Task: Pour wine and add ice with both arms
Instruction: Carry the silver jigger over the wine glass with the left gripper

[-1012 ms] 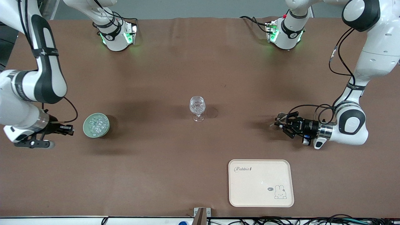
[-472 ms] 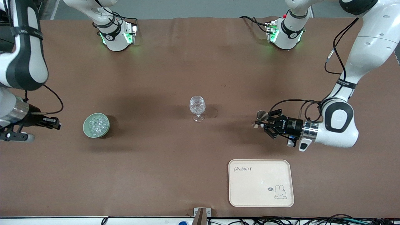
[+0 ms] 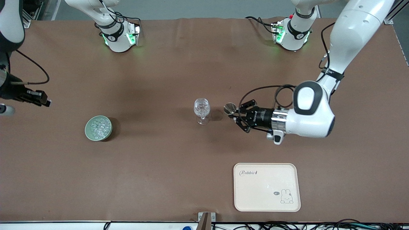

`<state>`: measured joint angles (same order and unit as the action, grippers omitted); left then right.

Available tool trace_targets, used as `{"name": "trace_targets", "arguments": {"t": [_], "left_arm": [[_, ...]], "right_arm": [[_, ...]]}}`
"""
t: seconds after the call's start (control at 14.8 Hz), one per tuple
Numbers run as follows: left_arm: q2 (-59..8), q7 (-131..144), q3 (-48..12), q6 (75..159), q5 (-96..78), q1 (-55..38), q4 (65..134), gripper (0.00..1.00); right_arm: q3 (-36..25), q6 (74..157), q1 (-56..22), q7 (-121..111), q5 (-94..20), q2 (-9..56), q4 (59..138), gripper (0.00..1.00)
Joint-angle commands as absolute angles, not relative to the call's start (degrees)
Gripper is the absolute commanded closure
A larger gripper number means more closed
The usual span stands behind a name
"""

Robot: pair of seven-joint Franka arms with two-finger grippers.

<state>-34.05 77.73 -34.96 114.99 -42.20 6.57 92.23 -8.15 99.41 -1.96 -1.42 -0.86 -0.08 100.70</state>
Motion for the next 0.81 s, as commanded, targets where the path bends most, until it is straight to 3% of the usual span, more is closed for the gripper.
{"name": "trace_targets", "arguments": {"t": [0.0,0.74], "left_arm": [[-31.38,83.74,-34.45,116.36,-37.02,4.49,93.16,1.0],[-31.46,108.6,-34.54,120.5,-16.73,-5.53,89.75,1.0]], "right_arm": [[-7.56,100.55,-1.84,-0.97,0.87,-7.63,109.06,0.95],[-7.73,100.37,-1.49,-2.99,1.23,-7.38,106.35,0.95]]}}
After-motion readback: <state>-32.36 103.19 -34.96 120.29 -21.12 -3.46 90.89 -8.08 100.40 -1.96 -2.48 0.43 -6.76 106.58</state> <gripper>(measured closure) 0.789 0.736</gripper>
